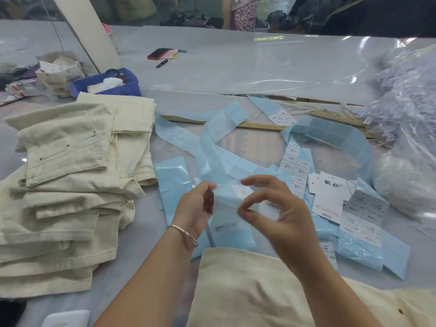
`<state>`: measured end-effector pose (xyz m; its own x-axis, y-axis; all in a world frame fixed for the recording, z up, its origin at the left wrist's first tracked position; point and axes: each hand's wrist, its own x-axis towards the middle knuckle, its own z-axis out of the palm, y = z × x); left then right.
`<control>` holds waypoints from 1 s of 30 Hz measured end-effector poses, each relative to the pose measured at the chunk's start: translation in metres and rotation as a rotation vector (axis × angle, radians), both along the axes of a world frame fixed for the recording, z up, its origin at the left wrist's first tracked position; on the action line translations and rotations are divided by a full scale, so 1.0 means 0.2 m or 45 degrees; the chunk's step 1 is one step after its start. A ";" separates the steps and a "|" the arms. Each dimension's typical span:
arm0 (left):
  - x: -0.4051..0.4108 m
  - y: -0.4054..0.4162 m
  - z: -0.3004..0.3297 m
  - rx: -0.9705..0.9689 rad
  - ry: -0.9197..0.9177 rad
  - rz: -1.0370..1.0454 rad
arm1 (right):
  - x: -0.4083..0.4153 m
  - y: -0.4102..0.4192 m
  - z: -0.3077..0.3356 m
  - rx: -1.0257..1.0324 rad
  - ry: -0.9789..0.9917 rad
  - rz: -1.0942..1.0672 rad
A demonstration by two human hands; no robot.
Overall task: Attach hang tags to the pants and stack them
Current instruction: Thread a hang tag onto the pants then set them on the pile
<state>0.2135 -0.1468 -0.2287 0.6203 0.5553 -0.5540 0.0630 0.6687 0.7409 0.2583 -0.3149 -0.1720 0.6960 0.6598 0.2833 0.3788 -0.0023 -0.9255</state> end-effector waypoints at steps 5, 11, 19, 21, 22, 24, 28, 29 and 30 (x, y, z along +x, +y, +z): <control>0.10 0.12 -0.05 0.616 0.363 -0.013 | 0.13 -0.15 0.06 0.386 0.904 -0.111; -0.03 -0.04 -0.04 1.936 0.877 -0.025 | 0.20 -0.31 0.03 0.145 1.036 -0.229; -0.02 -0.64 0.22 1.086 -0.100 -0.580 | 0.22 -0.59 0.04 0.022 0.979 -0.276; 0.01 -0.74 0.22 1.000 -0.139 -0.629 | 0.24 -0.68 0.05 0.006 0.958 -0.286; 0.03 -0.80 0.22 1.003 -0.134 -0.647 | 0.26 -0.73 0.05 0.005 0.954 -0.297; 0.07 -0.90 0.22 1.064 -0.096 -0.669 | 0.29 -0.83 0.05 0.012 0.960 -0.315; 0.19 -1.13 0.19 1.101 0.016 -0.653 | 0.40 -1.05 -0.04 -0.063 0.922 -0.357; 0.22 -1.19 0.17 1.103 0.039 -0.643 | 0.44 -1.11 -0.08 -0.089 0.882 -0.402; 0.25 -1.25 0.15 1.110 0.059 -0.633 | 0.48 -1.17 -0.13 -0.122 0.828 -0.470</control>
